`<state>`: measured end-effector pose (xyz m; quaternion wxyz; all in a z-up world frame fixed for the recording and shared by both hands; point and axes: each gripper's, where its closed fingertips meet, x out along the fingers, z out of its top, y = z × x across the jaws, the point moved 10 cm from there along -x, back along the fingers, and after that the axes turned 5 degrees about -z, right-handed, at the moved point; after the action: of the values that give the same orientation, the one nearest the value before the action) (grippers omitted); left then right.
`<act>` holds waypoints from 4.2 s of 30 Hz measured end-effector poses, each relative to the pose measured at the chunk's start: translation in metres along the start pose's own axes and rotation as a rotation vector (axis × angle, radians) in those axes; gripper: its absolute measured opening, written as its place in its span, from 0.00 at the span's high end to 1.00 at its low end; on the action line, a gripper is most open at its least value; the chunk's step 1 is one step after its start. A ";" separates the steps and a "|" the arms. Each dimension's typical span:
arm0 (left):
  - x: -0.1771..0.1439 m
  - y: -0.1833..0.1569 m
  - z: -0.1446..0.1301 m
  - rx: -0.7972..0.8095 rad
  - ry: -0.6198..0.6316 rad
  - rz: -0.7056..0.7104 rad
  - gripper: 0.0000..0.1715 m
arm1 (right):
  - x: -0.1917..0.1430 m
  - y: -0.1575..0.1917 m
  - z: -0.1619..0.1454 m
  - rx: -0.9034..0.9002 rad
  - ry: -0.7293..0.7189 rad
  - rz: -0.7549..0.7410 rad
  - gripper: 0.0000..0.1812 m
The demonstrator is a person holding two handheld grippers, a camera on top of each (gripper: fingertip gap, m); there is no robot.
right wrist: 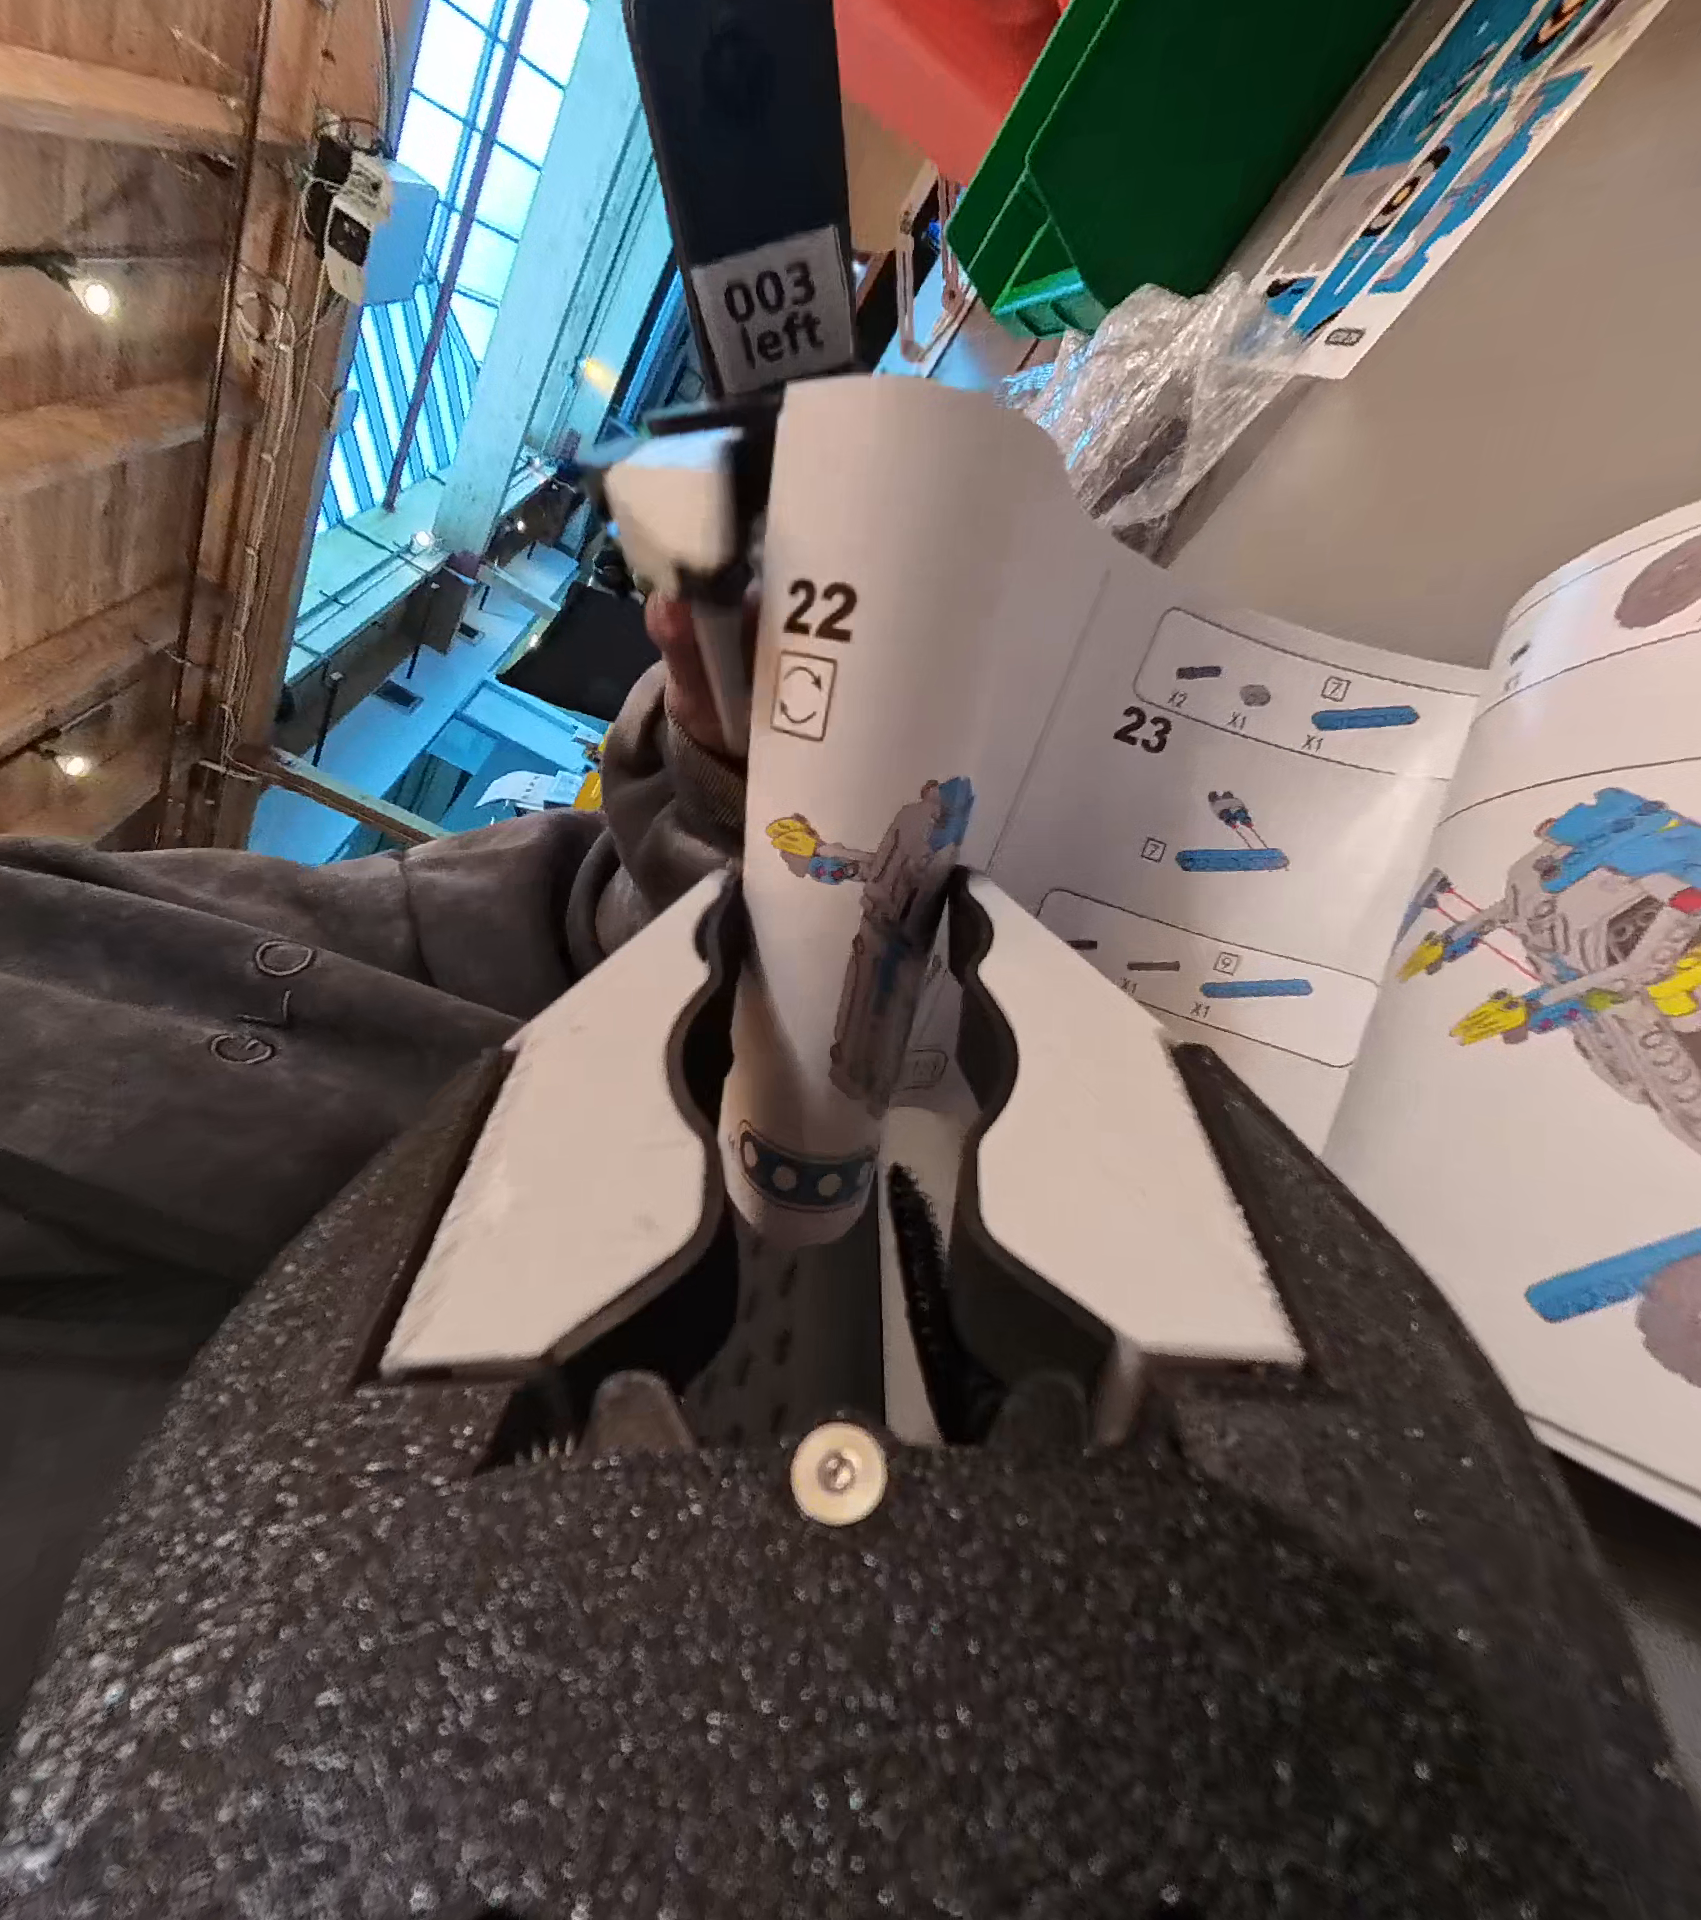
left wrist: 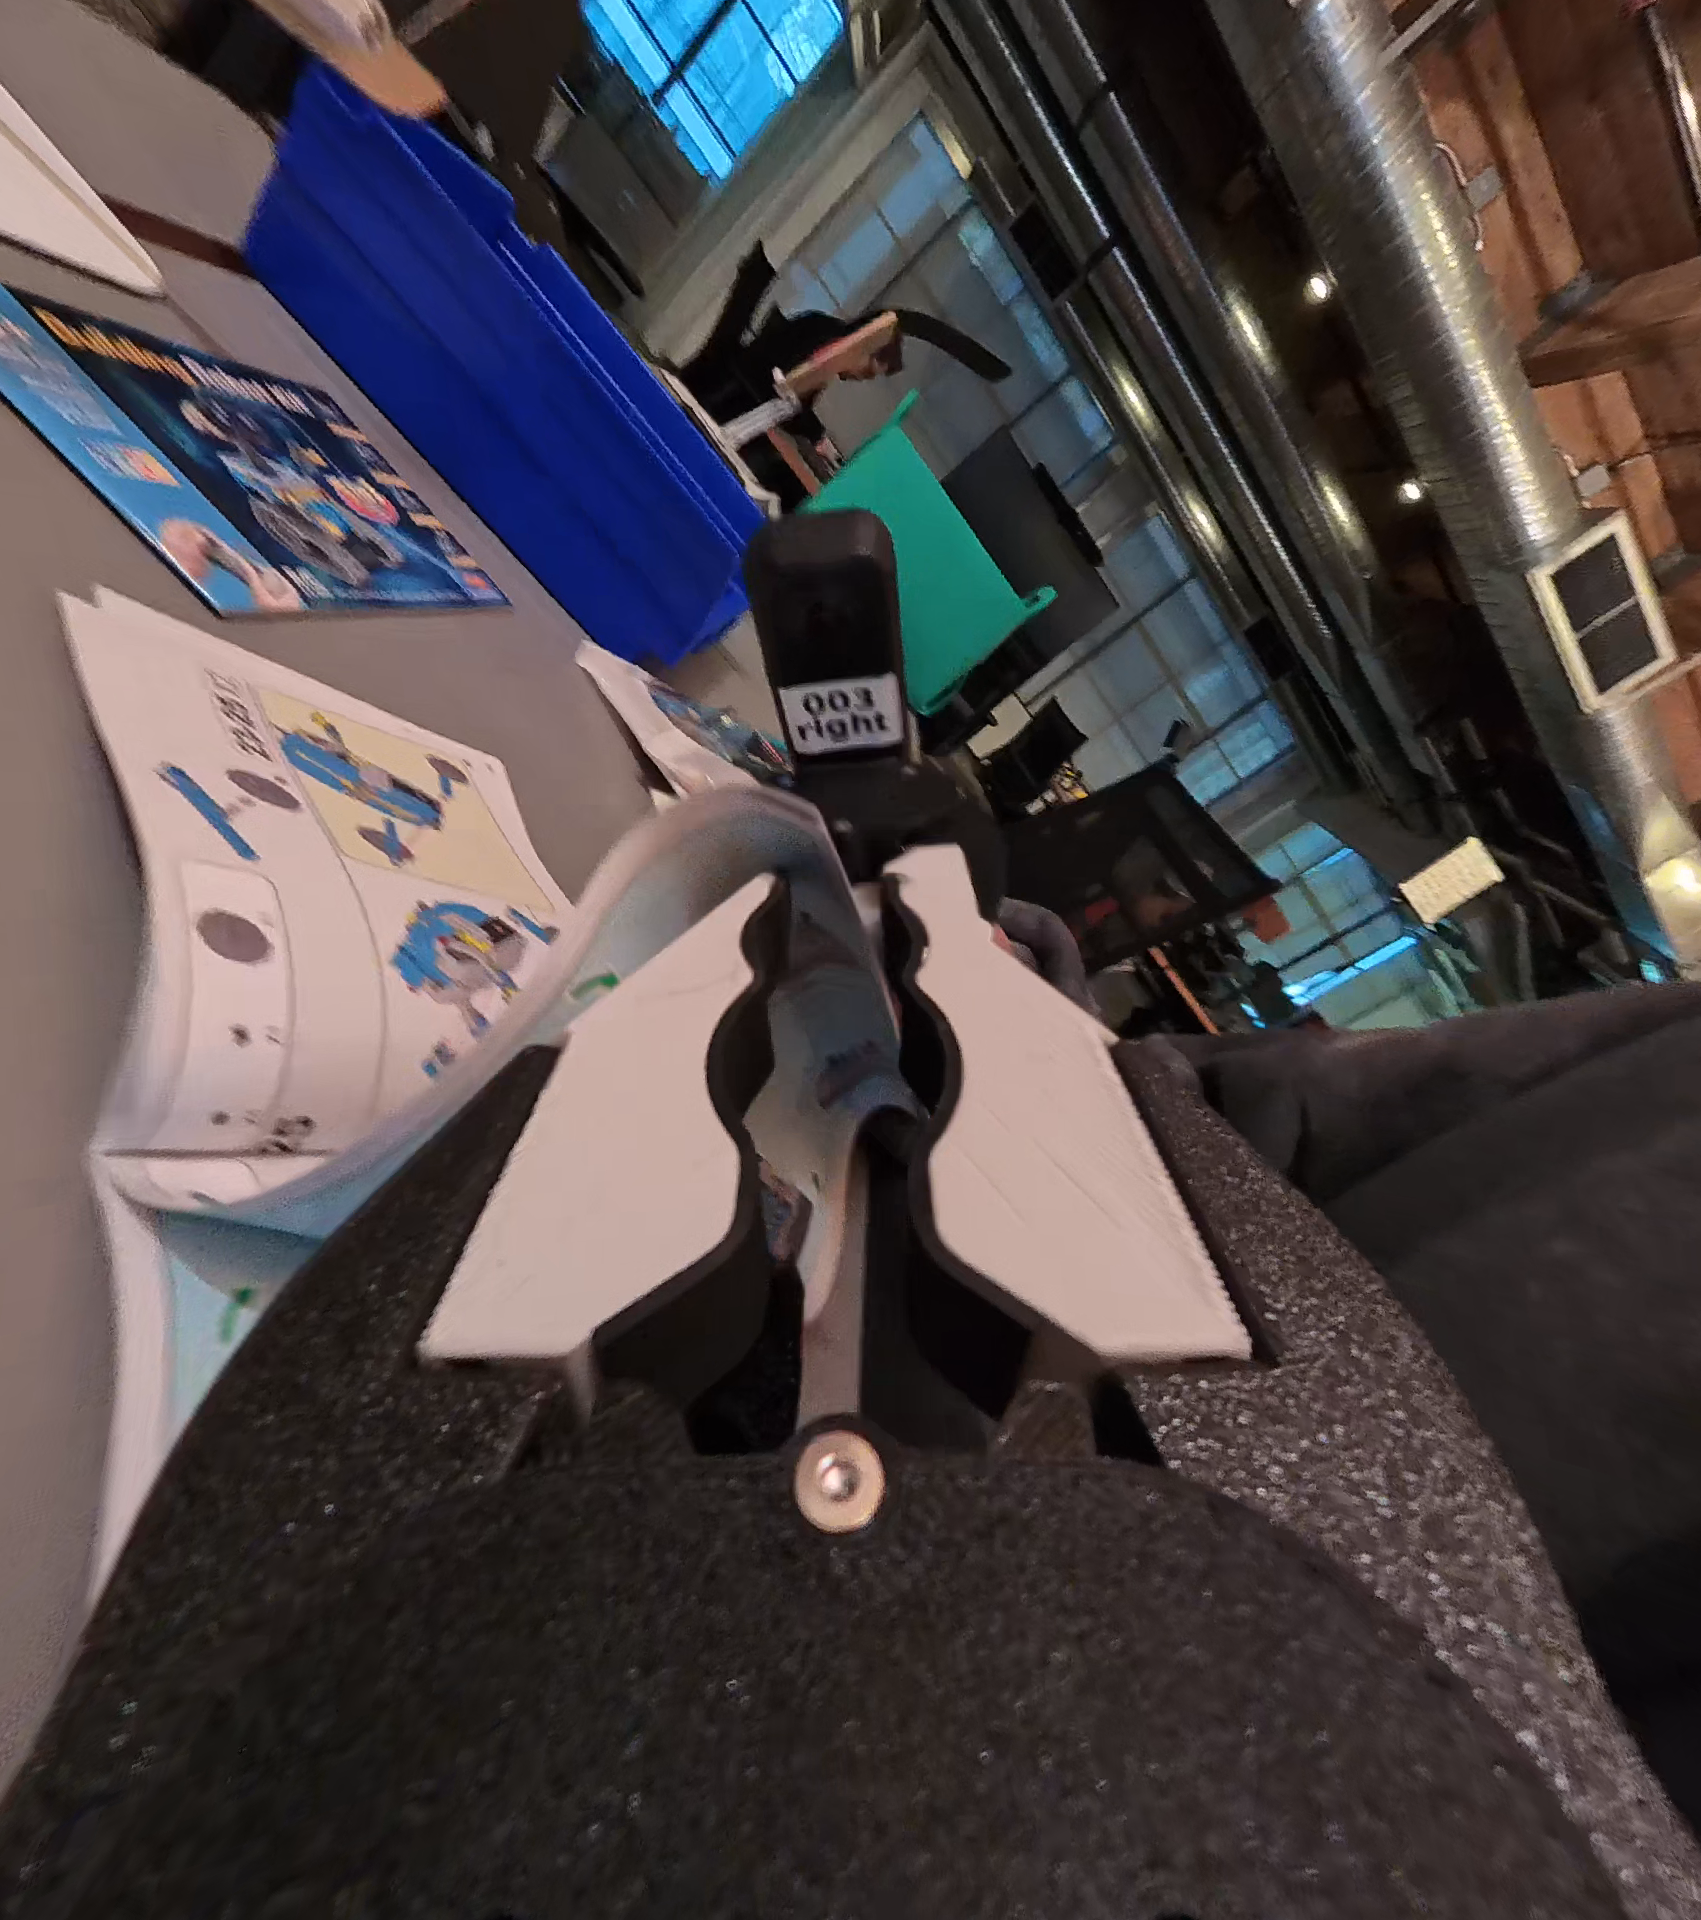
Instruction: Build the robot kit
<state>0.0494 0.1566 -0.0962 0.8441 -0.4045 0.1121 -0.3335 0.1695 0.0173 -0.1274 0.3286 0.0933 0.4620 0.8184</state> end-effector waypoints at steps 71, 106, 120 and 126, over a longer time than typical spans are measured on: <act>-0.004 -0.012 -0.045 -0.078 -0.169 -0.029 0.98 | 0.002 -0.004 -0.005 0.000 0.014 -0.005 0.82; -0.079 -0.030 -0.080 -0.165 -0.106 0.138 1.00 | -0.037 -0.027 0.007 0.148 -0.166 -0.001 0.85; -0.059 -0.034 -0.060 -0.056 -0.117 0.043 1.00 | -0.099 0.043 0.032 -0.308 -0.388 -0.361 0.64; -0.039 -0.027 -0.051 0.017 -0.059 -0.062 1.00 | 0.016 0.054 -0.005 -0.288 0.157 -0.147 0.69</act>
<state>-0.0164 0.1394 -0.1118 0.8399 -0.4102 0.0716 -0.3482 0.1307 0.0040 -0.0886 0.3608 -0.0528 0.3698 0.8546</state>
